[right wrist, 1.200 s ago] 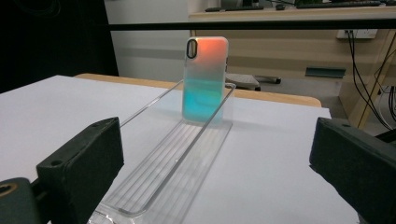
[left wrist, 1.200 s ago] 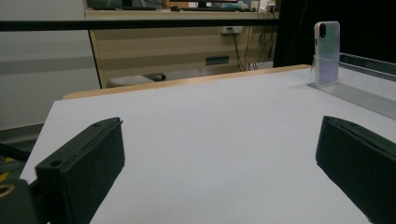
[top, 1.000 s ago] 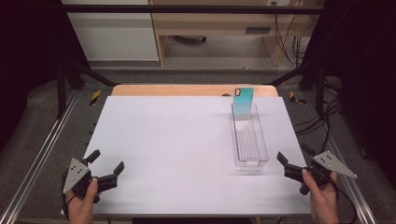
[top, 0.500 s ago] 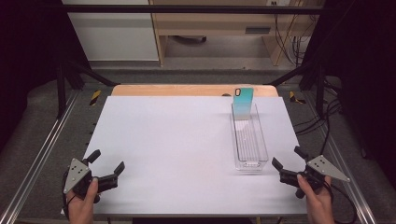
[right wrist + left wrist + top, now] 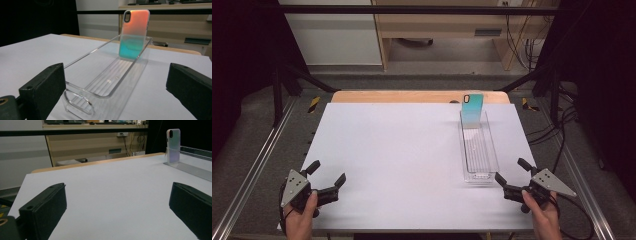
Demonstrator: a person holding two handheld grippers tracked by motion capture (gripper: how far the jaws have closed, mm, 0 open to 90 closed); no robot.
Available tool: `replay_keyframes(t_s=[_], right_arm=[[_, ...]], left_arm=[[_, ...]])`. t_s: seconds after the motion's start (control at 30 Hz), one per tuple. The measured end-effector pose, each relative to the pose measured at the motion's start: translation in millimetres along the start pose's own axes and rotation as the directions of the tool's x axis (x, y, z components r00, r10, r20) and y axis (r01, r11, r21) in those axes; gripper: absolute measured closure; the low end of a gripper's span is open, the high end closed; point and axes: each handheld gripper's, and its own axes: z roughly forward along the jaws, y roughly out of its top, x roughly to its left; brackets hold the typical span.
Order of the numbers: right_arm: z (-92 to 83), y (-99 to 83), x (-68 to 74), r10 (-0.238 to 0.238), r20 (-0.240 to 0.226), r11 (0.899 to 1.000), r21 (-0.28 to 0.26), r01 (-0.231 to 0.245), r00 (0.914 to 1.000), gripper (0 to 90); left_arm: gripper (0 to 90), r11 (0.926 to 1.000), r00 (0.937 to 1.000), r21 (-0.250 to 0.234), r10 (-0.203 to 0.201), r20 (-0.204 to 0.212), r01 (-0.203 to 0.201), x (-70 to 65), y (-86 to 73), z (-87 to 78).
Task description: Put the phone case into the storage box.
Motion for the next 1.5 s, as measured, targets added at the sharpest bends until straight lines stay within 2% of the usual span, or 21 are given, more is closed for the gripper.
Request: replay_keyframes(t_s=[0.43, 0.87, 1.1, 1.27, 1.37, 1.5], right_arm=[[13.2, -1.4, 10.8, -0.01, -0.052, 1.0, -0.012, 0.009, 0.9986, 3.3], [26.6, 4.4, 25.1, -0.047, -0.094, 0.998, -0.039, 0.043, 0.9945, 3.2], [31.1, 6.5, 29.1, -0.031, -0.095, 0.998, -0.059, 0.026, 0.995, 3.2], [36.4, 5.9, 31.9, -0.045, -0.092, 0.998, -0.056, 0.04, 0.9948, 3.2], [36.8, 4.4, 32.3, -0.06, -0.083, 0.997, -0.048, 0.056, 0.9948, 3.2], [36.6, 2.5, 30.2, -0.049, -0.073, 0.998, -0.042, 0.046, 0.9962, 3.3]], left_arm=[[0.8, 0.9998, 0.9998, 0.008, 0.015, 0.009, -0.015, -2.1, -0.1, 1.0], [0.9, 0.9996, 0.9995, 0.003, 0.027, 0.017, -0.027, -3.1, 0.2, 0.9], [0.8, 0.9997, 0.9992, -0.016, 0.021, 0.035, -0.02, -2.9, 0.7, 0.8], [0.8, 0.9987, 0.9982, -0.05, 0.008, 0.06, -0.005, -2.1, 2.3, 0.3], [0.9, 0.998, 0.9975, -0.063, 0.014, 0.069, -0.01, -2.6, 3.0, 0.4], [0.8, 0.9987, 0.9971, -0.049, 0.015, 0.075, -0.011, -4.2, 2.7, 3.0]])
